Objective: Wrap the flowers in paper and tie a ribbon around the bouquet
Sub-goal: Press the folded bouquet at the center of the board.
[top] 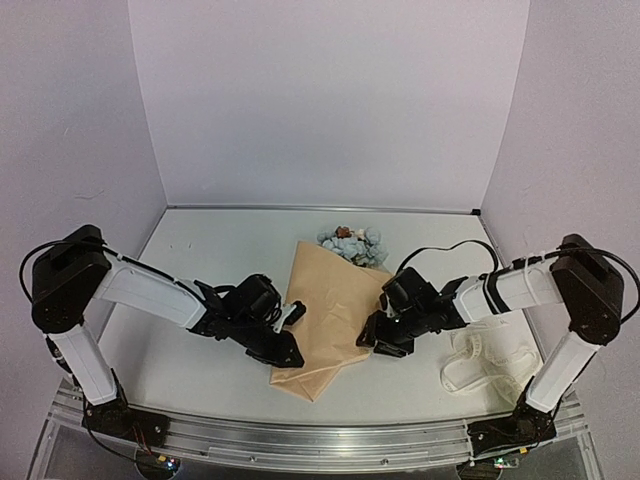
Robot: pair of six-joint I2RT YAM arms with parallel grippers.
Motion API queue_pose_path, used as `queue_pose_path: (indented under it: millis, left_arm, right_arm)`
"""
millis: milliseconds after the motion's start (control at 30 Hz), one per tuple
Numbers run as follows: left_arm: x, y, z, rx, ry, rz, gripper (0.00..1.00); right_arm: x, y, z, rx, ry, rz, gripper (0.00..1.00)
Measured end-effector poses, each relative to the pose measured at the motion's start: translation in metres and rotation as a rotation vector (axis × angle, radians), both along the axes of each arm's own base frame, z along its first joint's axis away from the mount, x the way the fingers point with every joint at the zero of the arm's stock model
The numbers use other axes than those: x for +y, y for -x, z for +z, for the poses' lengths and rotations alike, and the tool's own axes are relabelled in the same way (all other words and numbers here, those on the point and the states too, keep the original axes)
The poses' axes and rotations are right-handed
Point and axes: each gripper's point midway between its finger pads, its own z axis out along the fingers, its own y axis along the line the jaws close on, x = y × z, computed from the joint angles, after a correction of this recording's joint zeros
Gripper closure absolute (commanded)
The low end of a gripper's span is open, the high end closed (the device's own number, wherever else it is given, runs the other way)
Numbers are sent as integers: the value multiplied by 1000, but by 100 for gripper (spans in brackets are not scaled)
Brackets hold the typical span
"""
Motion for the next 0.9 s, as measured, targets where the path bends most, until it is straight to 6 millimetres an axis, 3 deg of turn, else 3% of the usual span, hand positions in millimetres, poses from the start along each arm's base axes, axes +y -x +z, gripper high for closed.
queue_pose_path:
  millis: [200, 400, 533, 700, 900]
  left_arm:
    - [13, -15, 28, -87, 14, 107, 73]
    - [41, -66, 50, -153, 23, 323, 61]
    - [65, -101, 42, -139, 3, 435, 57]
    - [59, -116, 20, -93, -31, 436, 53]
    - [48, -119, 9, -53, -24, 433, 72]
  right_arm:
    - [7, -29, 3, 3, -50, -29, 68]
    - [8, -46, 7, 37, -106, -19, 76]
    - [13, -55, 11, 58, -151, 8, 84]
    - [21, -65, 16, 78, -192, 43, 89]
    - [23, -65, 21, 102, -182, 100, 94]
